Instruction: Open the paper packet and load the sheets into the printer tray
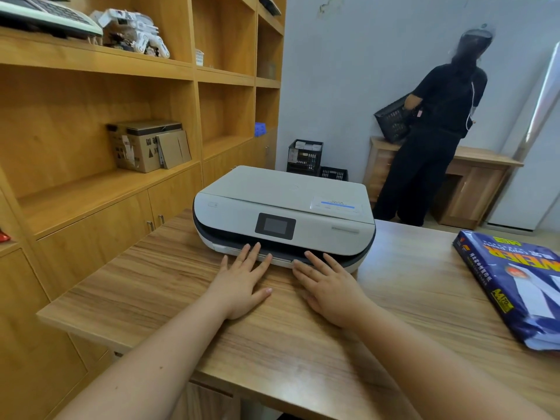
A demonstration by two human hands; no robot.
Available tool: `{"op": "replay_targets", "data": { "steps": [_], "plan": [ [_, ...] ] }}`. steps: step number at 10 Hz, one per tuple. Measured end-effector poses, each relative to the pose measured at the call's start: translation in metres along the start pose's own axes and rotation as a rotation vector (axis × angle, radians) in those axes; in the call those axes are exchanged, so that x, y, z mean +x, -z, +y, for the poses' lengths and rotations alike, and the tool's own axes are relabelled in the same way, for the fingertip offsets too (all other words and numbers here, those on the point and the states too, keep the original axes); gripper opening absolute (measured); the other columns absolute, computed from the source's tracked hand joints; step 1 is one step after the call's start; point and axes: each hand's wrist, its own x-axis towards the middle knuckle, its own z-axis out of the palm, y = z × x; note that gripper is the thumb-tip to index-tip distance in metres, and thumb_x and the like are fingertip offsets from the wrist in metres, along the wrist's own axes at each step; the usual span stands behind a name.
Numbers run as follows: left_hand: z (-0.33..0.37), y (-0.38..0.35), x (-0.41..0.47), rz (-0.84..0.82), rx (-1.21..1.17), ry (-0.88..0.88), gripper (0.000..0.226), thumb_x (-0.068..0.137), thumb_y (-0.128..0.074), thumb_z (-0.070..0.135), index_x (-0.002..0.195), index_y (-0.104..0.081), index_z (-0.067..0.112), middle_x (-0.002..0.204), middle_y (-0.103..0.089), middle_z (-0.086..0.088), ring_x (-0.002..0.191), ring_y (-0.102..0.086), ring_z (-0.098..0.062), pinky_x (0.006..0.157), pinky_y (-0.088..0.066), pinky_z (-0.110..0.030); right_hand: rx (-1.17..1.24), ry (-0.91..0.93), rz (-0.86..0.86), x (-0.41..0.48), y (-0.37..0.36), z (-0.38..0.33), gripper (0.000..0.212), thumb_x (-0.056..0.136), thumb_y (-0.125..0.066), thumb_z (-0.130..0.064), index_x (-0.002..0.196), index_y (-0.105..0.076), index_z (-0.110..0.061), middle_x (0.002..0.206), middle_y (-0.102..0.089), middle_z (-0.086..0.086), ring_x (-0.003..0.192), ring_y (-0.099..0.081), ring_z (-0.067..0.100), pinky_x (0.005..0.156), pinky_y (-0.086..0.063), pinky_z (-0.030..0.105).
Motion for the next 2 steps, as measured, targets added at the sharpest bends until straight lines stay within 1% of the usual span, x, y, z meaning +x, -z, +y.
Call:
{"op": "replay_targets", "data": {
  "steps": [1,2],
  "plan": [
    [0.009,0.009,-0.001,0.067,0.082,0.003,0.074,0.095,-0.029,0.058,0.153,0.004,0.027,0.161,0.007,-0.006,0.148,0.005,-0.026,0.117,-0.010,-0.052,0.092,-0.037,0.133,-0.008,0.010,0.007,0.057,0.089,-0.048,-0.031,0.145,-0.038,-0.021,0.156,-0.029,-0.001,0.143,-0.007,0.018,0.118,-0.009,0.042],
    [0.014,0.020,0.001,0.080,0.064,0.016,0.068,0.096,-0.035,0.052,0.153,-0.011,0.024,0.162,-0.009,-0.006,0.148,-0.008,-0.023,0.116,-0.016,-0.050,0.355,-0.206,0.150,-0.019,0.032,0.021,0.058,0.095,-0.047,-0.019,0.149,-0.027,-0.025,0.160,-0.014,-0.008,0.146,0.006,0.014,0.120,-0.010,0.040]
  ]
}}
